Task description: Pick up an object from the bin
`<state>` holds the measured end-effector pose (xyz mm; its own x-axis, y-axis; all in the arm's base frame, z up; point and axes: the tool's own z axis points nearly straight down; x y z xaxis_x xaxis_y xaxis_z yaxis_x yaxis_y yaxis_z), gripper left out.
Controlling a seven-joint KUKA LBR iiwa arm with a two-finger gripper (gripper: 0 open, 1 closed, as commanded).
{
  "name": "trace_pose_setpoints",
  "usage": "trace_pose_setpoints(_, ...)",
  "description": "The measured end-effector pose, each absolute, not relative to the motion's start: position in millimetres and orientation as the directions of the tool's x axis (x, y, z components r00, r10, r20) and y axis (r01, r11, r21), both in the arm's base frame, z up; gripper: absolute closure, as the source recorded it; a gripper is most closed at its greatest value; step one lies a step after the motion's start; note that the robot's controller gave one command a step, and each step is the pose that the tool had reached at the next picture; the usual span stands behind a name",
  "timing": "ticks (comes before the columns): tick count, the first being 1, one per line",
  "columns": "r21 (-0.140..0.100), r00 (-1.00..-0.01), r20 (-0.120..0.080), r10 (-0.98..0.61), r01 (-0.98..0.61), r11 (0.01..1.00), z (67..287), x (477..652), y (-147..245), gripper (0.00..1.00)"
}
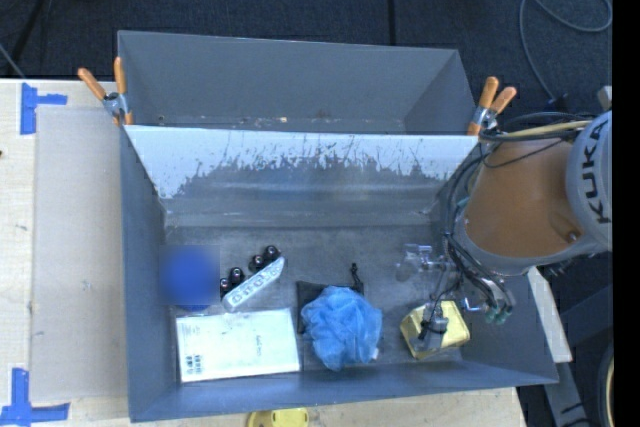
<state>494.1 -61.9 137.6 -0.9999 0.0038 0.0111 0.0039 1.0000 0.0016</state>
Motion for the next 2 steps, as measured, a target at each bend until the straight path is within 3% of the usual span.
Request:
trace_pose_setpoints(1,0.001,-1.000,0.004,0.002,0.002,1.000,142,495.7,-62,0.00)
trace_pose_setpoints(2,-0.002,-0.999,-0.003,-0.042,-0.042,0.999,125,509.1,-53,0.00)
